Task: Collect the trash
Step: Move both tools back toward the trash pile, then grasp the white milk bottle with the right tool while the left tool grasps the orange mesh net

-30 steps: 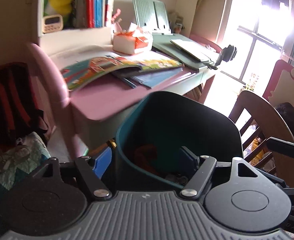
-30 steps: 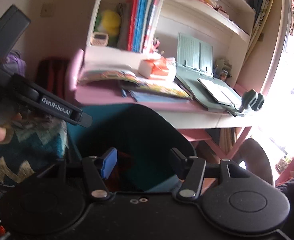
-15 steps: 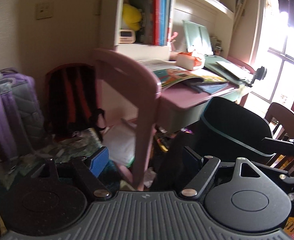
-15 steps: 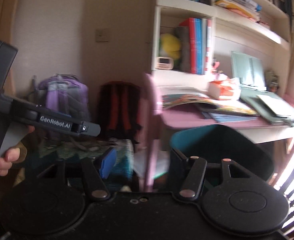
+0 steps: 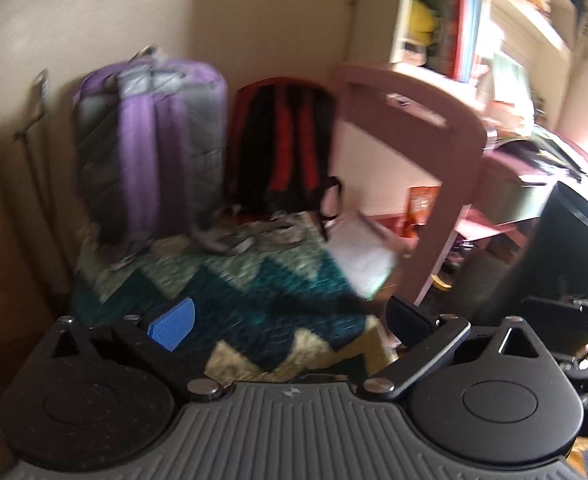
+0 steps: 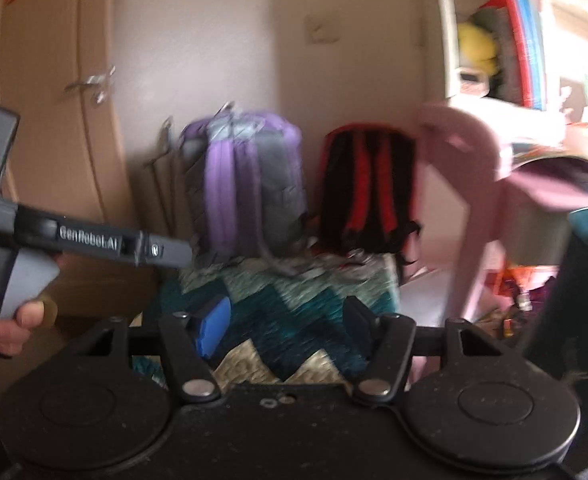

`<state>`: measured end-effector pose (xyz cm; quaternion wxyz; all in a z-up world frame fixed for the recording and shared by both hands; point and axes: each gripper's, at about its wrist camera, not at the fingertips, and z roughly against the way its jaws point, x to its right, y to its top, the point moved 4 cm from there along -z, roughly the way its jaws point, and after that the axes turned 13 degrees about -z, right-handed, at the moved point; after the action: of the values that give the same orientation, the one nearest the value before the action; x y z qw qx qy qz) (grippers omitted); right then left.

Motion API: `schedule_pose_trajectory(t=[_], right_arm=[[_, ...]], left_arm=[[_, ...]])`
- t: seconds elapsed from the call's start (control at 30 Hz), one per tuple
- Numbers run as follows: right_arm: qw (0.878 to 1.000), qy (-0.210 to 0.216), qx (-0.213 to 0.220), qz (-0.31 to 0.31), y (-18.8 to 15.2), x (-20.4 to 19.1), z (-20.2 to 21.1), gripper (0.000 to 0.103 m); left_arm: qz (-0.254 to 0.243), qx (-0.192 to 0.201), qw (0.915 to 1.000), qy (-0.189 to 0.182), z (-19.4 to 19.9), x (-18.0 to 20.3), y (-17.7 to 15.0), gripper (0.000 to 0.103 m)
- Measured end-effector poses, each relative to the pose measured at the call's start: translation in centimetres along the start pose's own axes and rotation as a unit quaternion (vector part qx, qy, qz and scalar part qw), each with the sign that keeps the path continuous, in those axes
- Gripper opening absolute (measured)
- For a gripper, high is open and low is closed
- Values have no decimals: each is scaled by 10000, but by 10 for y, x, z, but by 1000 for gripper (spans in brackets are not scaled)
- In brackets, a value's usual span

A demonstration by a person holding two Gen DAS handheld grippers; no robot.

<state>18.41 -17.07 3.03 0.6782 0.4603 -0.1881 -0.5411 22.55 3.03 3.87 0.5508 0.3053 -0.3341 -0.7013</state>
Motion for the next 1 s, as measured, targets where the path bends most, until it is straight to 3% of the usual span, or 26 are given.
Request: schedule_pose_trajectory(t=[0.33,0.5,0.6,0.73,0.83,1.0], right_arm=[[9905,23,-1287,-478,-85,-6,-147,63],[9750,-78,-2074,-793,-133,4,-215,63],[9638,-94,-2452,-1044,-164,12,-252,63],[9457,-234,-2980,-1276,-204,20,-299,63],[9313,-394,-3334,-1415,-235,26,-334,63],[8965,-694,-3972,-1837,-288,37,-386,63]], left_arm=[[513,-937,9915,743,-95,-82,-113,103],[1128,-1850,9724,868,-146,-112,-187,103],[1558,-2526,9507,896,-179,-122,-236,103],[2007,-3368,9155,907,-217,-125,-301,103],[2263,-3971,8845,935,-239,-125,-345,103],[2827,-4772,8275,870,-270,-129,-410,103]])
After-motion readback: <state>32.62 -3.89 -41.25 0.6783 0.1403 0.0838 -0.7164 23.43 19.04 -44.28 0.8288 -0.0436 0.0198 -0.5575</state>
